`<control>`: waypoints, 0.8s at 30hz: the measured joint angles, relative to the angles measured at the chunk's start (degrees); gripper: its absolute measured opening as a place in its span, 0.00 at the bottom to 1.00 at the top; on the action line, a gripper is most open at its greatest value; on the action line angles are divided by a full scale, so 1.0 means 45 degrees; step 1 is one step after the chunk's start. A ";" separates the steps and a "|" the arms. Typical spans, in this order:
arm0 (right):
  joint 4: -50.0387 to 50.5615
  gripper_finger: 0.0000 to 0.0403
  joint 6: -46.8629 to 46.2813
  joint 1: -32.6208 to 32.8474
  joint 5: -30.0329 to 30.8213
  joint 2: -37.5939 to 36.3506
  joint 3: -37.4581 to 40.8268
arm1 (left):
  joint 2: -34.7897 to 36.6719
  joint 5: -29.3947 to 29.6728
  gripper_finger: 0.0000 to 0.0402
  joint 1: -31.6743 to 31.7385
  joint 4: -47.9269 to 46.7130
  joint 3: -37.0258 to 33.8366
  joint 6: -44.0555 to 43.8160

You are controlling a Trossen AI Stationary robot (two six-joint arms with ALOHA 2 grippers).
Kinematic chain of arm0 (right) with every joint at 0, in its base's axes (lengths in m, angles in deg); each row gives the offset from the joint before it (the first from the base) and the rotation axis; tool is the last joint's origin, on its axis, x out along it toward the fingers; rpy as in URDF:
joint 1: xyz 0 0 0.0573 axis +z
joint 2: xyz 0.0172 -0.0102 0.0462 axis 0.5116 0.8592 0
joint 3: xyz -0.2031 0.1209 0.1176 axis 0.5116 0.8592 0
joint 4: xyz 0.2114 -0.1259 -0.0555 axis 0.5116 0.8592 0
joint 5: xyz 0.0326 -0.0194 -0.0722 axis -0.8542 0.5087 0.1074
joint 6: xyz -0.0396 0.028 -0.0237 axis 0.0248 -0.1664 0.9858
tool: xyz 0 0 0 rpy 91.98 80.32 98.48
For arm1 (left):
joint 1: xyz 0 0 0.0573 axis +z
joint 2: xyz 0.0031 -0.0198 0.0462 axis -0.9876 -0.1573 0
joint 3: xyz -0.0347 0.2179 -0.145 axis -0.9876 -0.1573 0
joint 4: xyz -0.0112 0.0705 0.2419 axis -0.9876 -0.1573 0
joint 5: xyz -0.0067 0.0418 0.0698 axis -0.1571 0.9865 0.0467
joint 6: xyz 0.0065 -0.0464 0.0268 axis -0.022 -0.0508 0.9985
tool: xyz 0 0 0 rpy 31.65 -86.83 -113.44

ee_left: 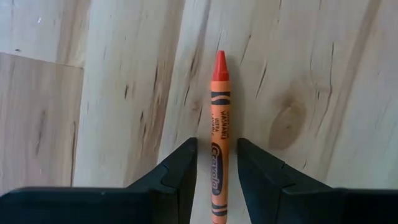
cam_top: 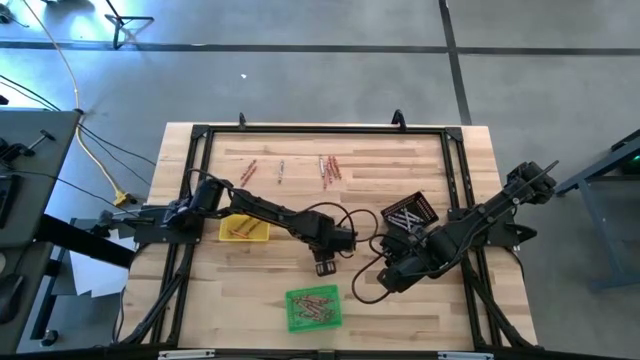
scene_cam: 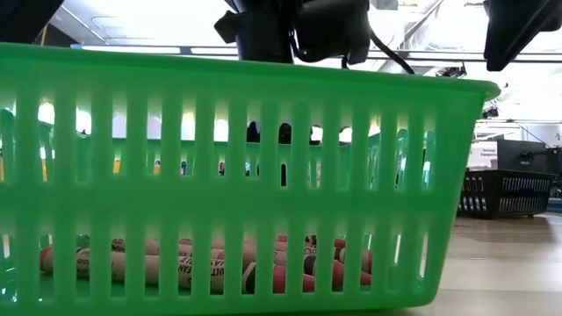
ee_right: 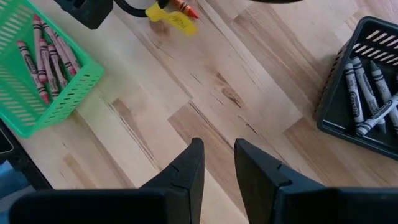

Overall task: Sort crayons
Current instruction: Put the orange crayon into the yellow bin

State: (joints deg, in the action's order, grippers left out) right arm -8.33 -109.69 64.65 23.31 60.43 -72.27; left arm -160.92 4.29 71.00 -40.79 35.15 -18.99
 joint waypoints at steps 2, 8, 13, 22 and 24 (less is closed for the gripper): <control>0.0008 0.21 0.0000 0.0047 -0.0001 0.0000 0.0000 | -0.0215 -0.0019 0.25 0.0005 -0.0037 -0.0005 -0.0002; 0.0008 0.21 0.0000 0.0165 0.0037 0.0000 0.0000 | -0.0256 -0.0039 0.20 0.0016 -0.0073 -0.0019 0.0000; 0.0013 0.21 0.0000 0.0235 0.0042 0.0000 0.0000 | -0.0275 -0.0164 0.04 0.0135 -0.0066 -0.0034 -0.0005; 0.0051 0.21 0.0099 0.0245 -0.0077 0.0000 0.0000 | 0.0202 -0.0986 0.01 0.0564 -0.0511 -0.0084 -0.0005; 0.0176 0.21 0.0099 0.0245 -0.0332 0.0000 0.0000 | 0.0592 -0.1117 0.01 0.0600 -0.1261 -0.0226 -0.0050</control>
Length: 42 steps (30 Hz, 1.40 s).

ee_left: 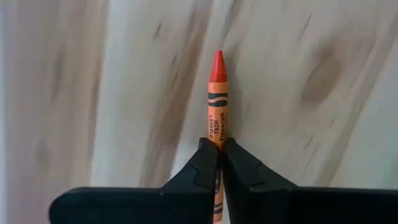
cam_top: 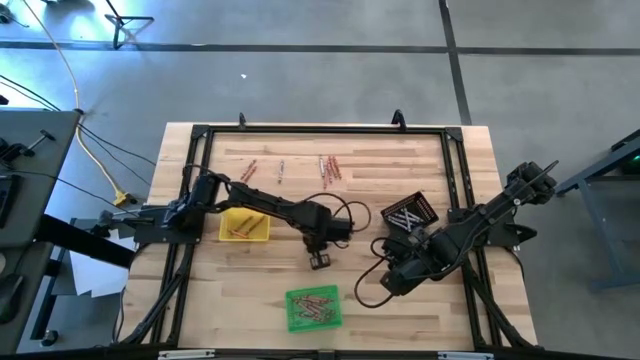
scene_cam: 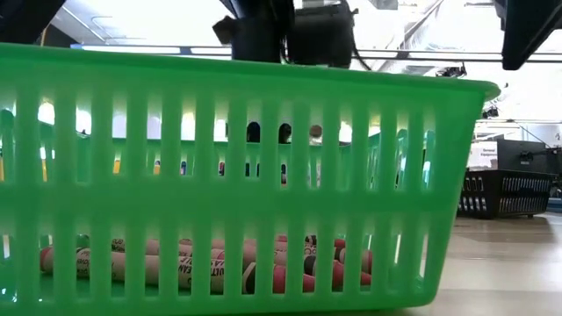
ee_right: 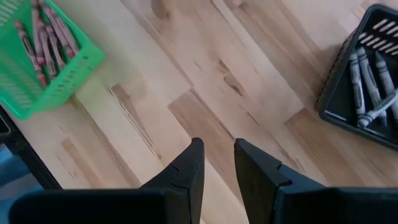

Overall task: Sort crayons
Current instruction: Put the orange crayon into the yellow bin

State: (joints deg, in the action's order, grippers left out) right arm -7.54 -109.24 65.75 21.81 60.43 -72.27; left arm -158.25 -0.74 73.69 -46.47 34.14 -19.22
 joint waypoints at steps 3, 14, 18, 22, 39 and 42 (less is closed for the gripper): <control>0.0130 0.21 0.0003 0.0000 -0.0192 0.0000 0.0000 | 0.0964 0.0188 0.00 0.0042 0.0239 0.0093 -0.0081; 0.0542 0.21 -0.0097 -0.0015 0.0170 0.0005 0.0000 | 0.4476 0.2580 0.00 0.0280 -0.2883 0.0128 -0.0573; 0.0615 0.21 -0.0106 -0.0019 0.0675 0.0005 0.0000 | 0.5588 0.3079 0.00 0.0183 -0.6043 0.0034 -0.1287; 0.0683 0.21 -0.0213 -0.0071 0.1360 0.0005 0.0000 | 0.7073 0.2866 0.00 -0.0239 -0.7541 -0.1282 -0.2185; -0.0750 0.21 -0.0643 -0.1615 0.2137 0.0005 0.0000 | 1.2809 0.1690 0.00 0.0182 -0.2867 -1.0318 -0.5423; -0.1165 0.21 -0.0620 -0.1982 0.2142 0.0005 0.0000 | 1.2926 0.1607 0.00 0.0292 -0.2428 -1.1031 -0.5495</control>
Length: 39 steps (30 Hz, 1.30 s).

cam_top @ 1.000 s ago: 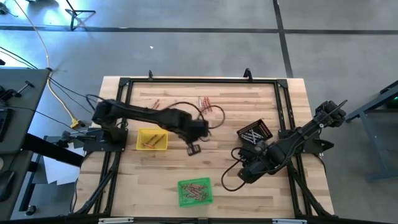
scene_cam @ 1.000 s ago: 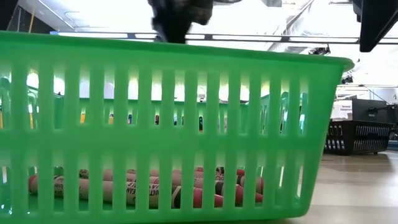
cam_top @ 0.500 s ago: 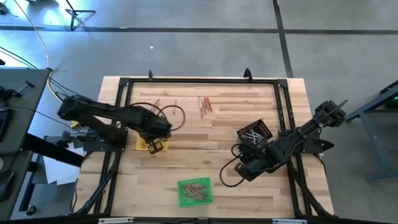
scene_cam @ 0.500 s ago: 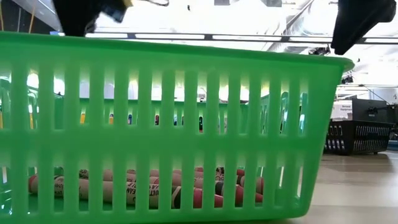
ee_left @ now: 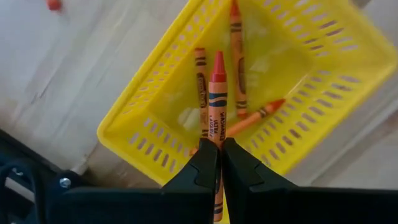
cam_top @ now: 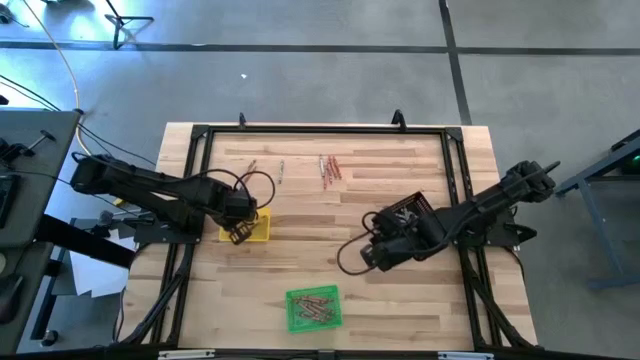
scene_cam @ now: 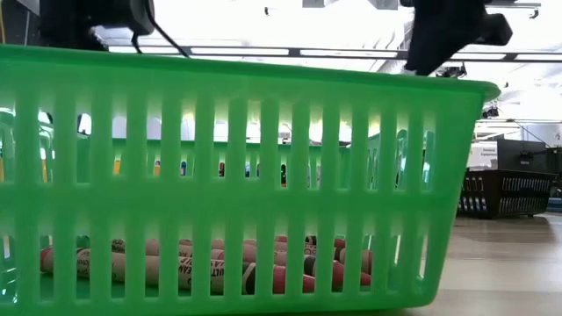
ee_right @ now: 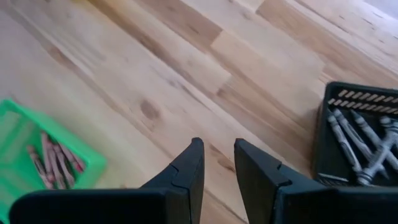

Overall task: Sort crayons
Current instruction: Put the orange crayon into the yellow bin

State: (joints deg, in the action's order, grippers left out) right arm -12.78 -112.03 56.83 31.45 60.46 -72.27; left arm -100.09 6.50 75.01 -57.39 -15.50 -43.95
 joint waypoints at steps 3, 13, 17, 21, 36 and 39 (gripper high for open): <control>-0.0366 0.21 0.0009 -0.0356 0.0000 0.0000 0.0000 | 0.0007 -0.0014 0.00 -0.0003 0.0069 -0.0220 0.0396; -0.1112 0.21 0.0559 -0.1625 -0.0006 0.0000 0.0000 | 0.0007 0.0153 0.02 -0.0003 0.0821 -0.0220 0.1332; -0.1400 0.21 0.1410 -0.2020 -0.0019 0.0000 0.0000 | 0.0007 0.0195 0.06 -0.0003 0.0882 -0.0220 0.1422; -0.1740 0.21 0.2226 -0.2381 -0.0125 0.0000 -0.0002 | 0.0007 0.0200 0.11 -0.0003 0.0885 -0.0220 0.1427; -0.1898 0.21 0.3651 -0.2797 -0.0699 0.0000 0.0000 | 0.0007 0.0199 0.25 0.0583 0.1815 0.0875 0.1900; -0.1893 0.21 0.3684 -0.2905 -0.0704 0.0000 0.0000 | 0.0007 0.0854 0.24 0.1219 0.1845 0.2096 0.2431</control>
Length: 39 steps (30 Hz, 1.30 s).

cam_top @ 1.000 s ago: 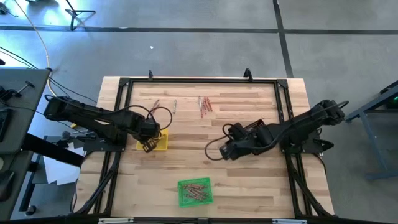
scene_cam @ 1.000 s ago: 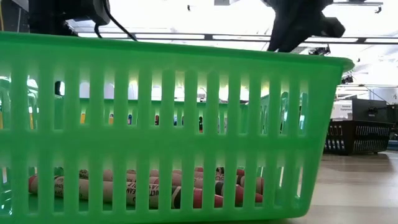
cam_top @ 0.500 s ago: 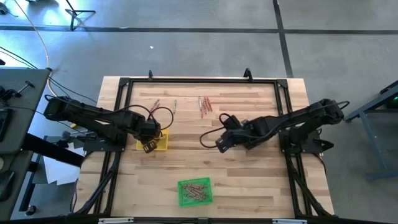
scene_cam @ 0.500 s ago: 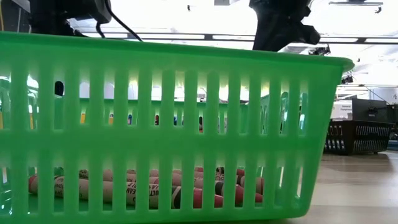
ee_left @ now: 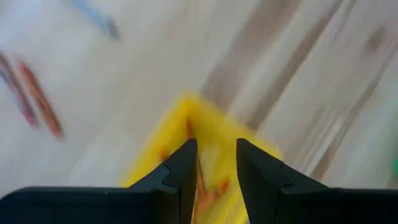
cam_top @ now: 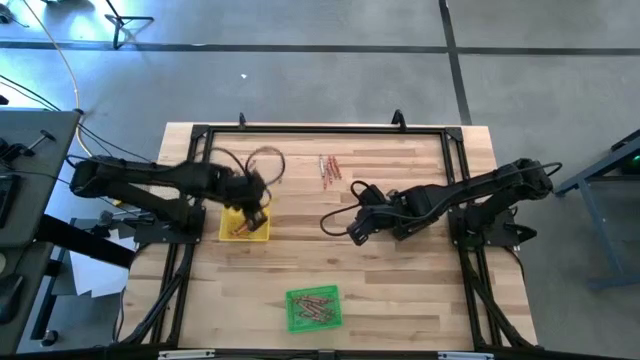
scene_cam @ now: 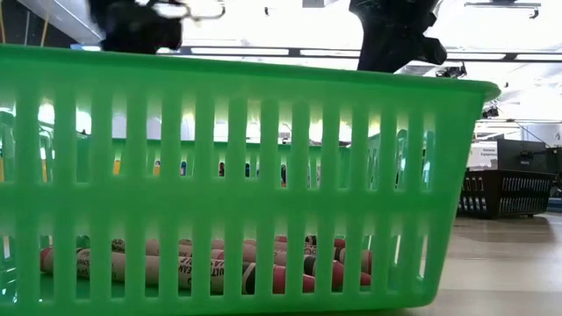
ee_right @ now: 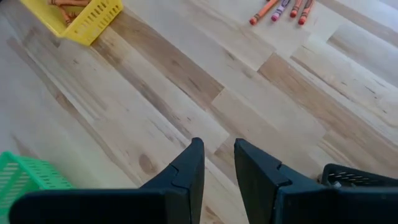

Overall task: Sort crayons
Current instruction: Put the orange crayon into the yellow bin

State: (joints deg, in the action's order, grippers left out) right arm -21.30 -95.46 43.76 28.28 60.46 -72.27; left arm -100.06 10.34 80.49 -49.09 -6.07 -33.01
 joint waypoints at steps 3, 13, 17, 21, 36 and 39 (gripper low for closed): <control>0.0004 0.21 0.0097 -0.0161 0.0005 0.0000 0.0000 | 0.0014 0.0815 0.24 0.0867 0.0540 0.0746 0.0969; 0.0005 0.21 0.0289 -0.0588 0.0010 0.0000 0.0000 | -0.2441 0.0373 0.24 0.5305 0.0456 0.0763 0.3615; 0.0005 0.21 0.0325 -0.0728 0.0010 0.0000 -0.0001 | -0.3942 0.0114 0.24 0.6600 0.0451 0.0758 0.4884; 0.0005 0.21 0.0301 -0.0751 0.0039 0.0000 0.0000 | -0.4881 0.0114 0.24 0.7496 0.0500 0.0753 0.5342; 0.0010 0.21 0.0331 -0.0748 0.0044 0.0000 -0.0004 | -0.6373 -0.0775 0.23 0.9377 0.1247 0.0753 0.6340; 0.0014 0.21 0.0333 -0.0748 0.0049 0.0000 0.0000 | -0.6467 -0.0778 0.23 0.9518 0.1282 0.0753 0.6340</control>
State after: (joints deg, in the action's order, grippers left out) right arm -21.24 -93.96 40.40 28.50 60.46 -72.27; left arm -129.16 6.84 123.33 -43.32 -2.68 -4.48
